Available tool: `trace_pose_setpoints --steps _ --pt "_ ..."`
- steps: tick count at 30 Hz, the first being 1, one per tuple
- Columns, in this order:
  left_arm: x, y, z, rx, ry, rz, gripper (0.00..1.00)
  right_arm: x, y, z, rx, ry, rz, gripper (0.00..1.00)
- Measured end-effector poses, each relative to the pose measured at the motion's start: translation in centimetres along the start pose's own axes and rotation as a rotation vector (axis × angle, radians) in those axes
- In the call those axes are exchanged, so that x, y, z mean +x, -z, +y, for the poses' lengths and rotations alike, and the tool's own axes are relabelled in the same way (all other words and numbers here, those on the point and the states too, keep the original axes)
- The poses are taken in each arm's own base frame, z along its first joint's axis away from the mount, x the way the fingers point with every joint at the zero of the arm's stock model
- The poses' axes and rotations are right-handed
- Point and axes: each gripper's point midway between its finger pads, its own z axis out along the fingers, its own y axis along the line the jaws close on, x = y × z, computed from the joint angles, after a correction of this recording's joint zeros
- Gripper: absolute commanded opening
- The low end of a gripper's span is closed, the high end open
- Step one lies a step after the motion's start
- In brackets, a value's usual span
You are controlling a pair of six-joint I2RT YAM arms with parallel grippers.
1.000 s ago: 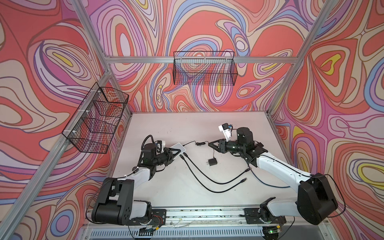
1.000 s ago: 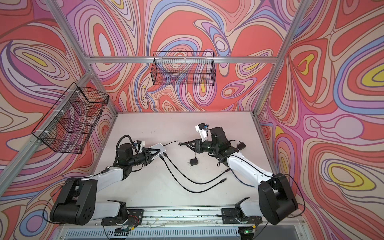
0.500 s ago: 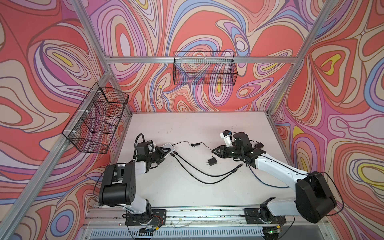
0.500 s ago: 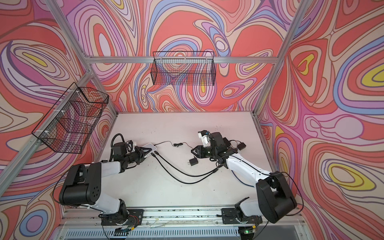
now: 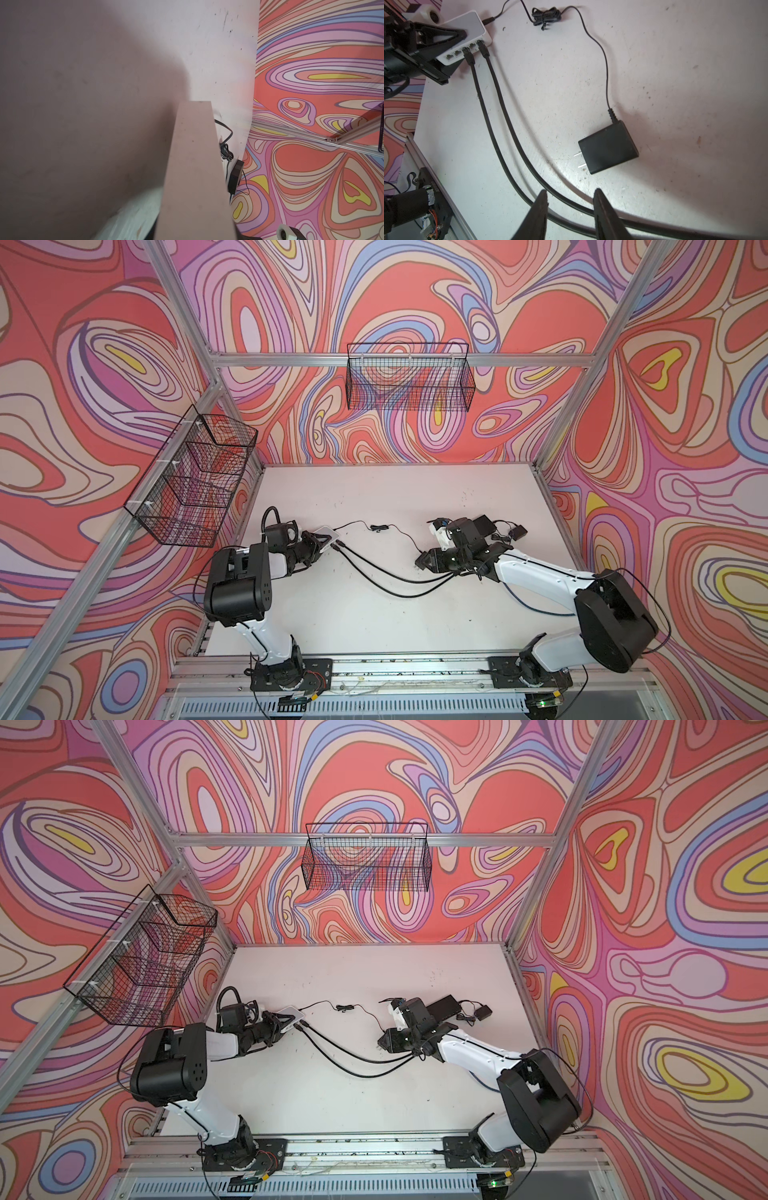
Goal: Insert the plug into the switch port
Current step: 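Set the router on the table with the left gripper and release it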
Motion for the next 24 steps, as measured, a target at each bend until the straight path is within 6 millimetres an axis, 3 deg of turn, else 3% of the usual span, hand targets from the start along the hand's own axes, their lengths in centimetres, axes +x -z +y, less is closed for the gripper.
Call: trace_pose_setpoints --steps 10,11,12,14,15,16,19,24 --pt "-0.8 -0.8 0.8 0.019 0.026 -0.002 0.48 0.7 -0.1 -0.9 0.042 -0.003 0.015 0.38" --pt "-0.9 -0.8 0.6 0.023 0.023 -0.004 0.67 0.7 -0.1 -0.9 0.044 -0.002 0.015 0.38" --pt "-1.1 -0.8 0.4 0.028 0.015 -0.006 0.77 0.7 -0.1 -1.0 0.048 -0.001 0.015 0.38" --pt "-1.4 -0.8 -0.6 0.053 -0.007 -0.006 0.83 0.8 -0.1 -1.1 0.052 -0.001 0.015 0.39" --pt "-1.6 -0.8 -1.0 0.058 -0.016 -0.009 0.96 0.8 -0.1 -1.1 0.053 -0.001 0.014 0.39" --pt "-1.8 -0.8 -1.3 0.064 -0.024 -0.009 1.00 0.7 -0.1 -1.1 0.054 -0.001 0.014 0.40" --pt "-2.1 -0.6 -2.0 0.065 -0.041 -0.015 1.00 0.7 -0.1 -1.2 0.058 0.000 0.013 0.41" --pt "-2.6 0.2 -1.5 -0.042 -0.034 -0.047 1.00 0.7 -0.1 -1.4 0.071 0.004 0.009 0.47"
